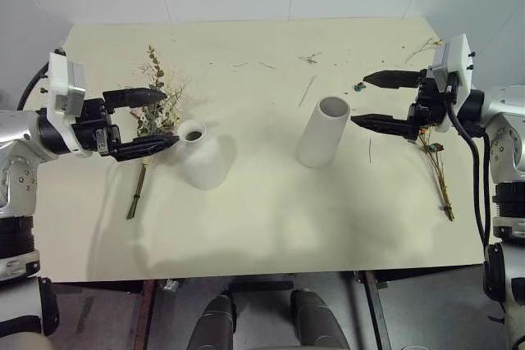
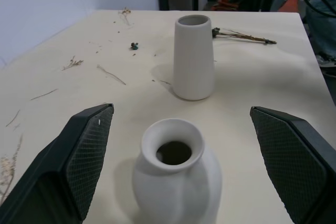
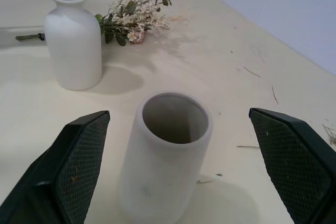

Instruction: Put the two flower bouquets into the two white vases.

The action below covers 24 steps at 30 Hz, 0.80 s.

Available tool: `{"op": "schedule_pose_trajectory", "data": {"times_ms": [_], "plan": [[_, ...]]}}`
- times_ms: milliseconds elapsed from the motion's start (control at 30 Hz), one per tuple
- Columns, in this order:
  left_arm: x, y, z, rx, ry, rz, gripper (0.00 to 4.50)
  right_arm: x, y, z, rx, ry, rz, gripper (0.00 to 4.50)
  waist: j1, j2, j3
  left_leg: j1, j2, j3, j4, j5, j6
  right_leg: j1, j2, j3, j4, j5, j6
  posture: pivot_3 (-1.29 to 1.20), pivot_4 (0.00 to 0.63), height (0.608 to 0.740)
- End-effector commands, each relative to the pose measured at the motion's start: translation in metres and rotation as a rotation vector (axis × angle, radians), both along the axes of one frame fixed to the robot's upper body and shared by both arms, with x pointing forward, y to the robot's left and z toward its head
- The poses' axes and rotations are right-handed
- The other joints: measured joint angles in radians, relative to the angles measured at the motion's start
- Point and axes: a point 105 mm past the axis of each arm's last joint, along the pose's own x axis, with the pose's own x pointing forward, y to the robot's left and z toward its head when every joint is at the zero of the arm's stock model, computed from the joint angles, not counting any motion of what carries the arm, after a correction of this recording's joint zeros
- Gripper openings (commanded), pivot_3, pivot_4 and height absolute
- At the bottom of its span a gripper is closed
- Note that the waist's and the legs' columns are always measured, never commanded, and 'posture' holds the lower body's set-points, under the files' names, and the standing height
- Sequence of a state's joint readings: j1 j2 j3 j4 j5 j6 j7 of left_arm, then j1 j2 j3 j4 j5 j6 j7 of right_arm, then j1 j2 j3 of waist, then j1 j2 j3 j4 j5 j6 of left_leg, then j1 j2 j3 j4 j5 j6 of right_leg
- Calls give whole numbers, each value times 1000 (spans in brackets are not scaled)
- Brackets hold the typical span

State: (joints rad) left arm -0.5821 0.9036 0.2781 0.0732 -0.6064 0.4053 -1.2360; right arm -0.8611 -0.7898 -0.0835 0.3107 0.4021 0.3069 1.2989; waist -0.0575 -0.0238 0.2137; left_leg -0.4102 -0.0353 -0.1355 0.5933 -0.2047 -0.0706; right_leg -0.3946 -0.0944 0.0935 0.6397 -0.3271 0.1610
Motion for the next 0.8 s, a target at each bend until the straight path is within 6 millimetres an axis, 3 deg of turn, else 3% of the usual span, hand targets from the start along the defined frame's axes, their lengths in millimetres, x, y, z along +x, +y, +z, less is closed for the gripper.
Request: {"op": "schedule_pose_trajectory", "data": {"times_ms": [33,200,367,433,500,600,700,800], "plan": [[-9,3,15,-7,-61,7,4453,-2,5,11,3,-39,32,4500,0,0,0,0,0,0,0,0,0,0,0,0,0,0,0,0,150,740],[-14,14,15,-5,-58,57,4453,-5,14,12,21,-29,68,4500,0,0,0,0,0,0,0,0,0,0,0,0,0,0,0,0,150,740],[-4,47,25,95,-14,258,4453,-11,19,16,-9,-37,119,4500,0,0,0,0,0,0,0,0,0,0,0,0,0,0,0,0,150,740],[3,64,22,100,132,407,4453,-12,21,17,-18,-44,134,4500,0,0,0,1,0,0,0,0,0,0,0,0,0,0,0,0,150,740],[1,79,5,188,312,571,4453,-13,22,20,-24,-57,149,4500,-4,0,0,1,0,0,0,0,0,1,0,0,0,0,0,0,150,740],[-7,75,-7,260,482,666,4453,-14,23,20,-20,-67,171,4500,-6,0,0,1,0,1,-1,-1,1,0,0,1,0,-1,1,0,150,740],[-1,74,-8,228,553,788,4453,-16,30,19,-8,-74,194,4500,-1,-1,1,1,0,0,-1,-1,1,0,1,0,1,-1,0,0,150,740],[1,75,-31,240,682,889,4453,-23,36,23,-11,-88,235,4500,0,-1,1,1,0,0,-1,0,1,0,0,0,3,-2,0,0,150,740]]}}
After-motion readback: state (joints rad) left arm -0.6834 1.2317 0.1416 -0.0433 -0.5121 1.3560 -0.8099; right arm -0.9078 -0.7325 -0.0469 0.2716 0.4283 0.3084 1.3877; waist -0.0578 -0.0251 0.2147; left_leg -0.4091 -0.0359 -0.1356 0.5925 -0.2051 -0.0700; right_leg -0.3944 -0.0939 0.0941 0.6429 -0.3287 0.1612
